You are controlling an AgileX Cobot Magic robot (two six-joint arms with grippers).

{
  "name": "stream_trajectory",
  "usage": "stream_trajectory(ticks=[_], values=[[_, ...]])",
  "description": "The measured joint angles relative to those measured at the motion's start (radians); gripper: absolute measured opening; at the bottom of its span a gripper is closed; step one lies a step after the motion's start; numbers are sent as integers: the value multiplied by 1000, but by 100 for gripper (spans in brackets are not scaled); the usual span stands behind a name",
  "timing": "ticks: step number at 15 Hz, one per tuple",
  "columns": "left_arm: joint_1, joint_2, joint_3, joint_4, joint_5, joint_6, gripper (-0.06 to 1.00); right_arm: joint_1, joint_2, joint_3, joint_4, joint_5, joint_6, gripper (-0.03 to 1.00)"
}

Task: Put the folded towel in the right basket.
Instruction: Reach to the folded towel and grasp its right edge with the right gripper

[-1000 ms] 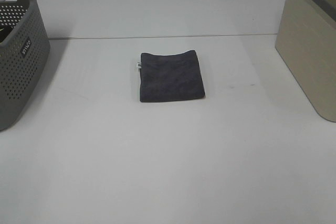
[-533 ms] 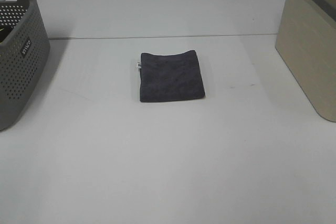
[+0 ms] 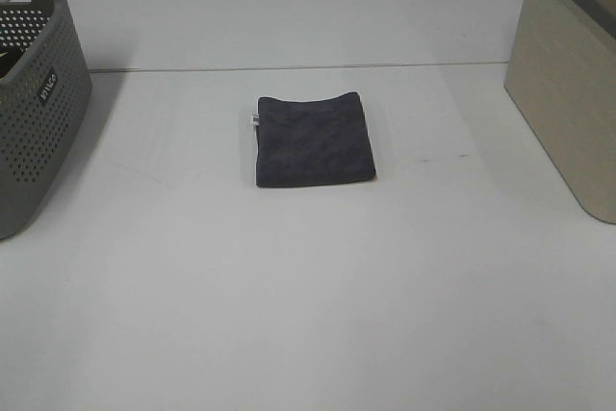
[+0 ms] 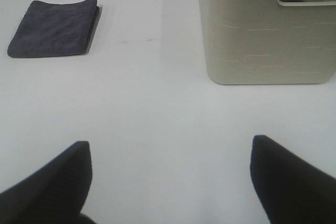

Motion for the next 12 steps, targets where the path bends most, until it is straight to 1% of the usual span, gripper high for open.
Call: stream_trajectory(ticks=[12], values=[[0,0,0,0,0,0,99,0,0,0,0,0,0,77]])
